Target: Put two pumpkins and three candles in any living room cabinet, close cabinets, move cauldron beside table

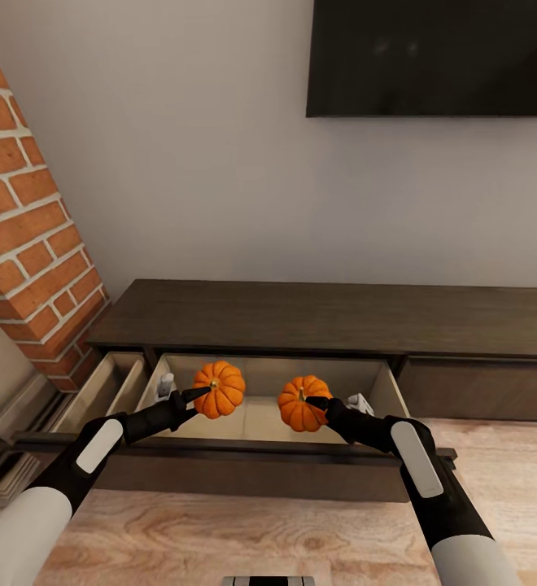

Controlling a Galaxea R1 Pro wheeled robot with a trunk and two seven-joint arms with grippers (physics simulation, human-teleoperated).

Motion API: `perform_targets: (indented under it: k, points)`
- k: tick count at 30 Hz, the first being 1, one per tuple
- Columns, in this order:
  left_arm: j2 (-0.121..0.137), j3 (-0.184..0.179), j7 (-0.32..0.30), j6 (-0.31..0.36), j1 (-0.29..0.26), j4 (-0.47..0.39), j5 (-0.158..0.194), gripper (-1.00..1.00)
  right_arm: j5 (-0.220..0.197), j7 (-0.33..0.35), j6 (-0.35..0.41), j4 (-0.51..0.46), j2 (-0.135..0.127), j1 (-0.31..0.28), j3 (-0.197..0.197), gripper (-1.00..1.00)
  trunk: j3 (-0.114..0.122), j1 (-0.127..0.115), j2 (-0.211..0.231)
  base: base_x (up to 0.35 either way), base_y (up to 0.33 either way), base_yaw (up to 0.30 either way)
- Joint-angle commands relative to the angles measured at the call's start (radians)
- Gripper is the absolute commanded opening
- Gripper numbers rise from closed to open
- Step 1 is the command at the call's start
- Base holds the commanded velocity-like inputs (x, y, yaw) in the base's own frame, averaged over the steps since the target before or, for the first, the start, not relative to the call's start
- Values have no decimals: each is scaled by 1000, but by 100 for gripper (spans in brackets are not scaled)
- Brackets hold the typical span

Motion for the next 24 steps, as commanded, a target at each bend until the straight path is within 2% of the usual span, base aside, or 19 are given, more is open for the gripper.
perform_targets:
  k: [1, 3, 7, 24]
  points:
    - [1, -3, 0, 5, -1, 0, 8, -100, -5, -1, 5, -1, 0, 0, -1, -100, -1, 0, 0, 0, 0, 0]
    - [2, -3, 0, 5, -1, 0, 8, -100, -5, -1, 5, -1, 0, 0, -1, -100, -1, 0, 0, 0, 0, 0]
    - [2, -3, 0, 5, -1, 0, 8, -100, -5, -1, 5, -1, 0, 0, -1, -100, -16, 2, -1, 0, 0, 0]
    - [2, -3, 0, 5, 0, 0, 8, -100, -6, -1, 5, -1, 0, 0, -1, -100, -16, 2, -1, 18, 0, 0]
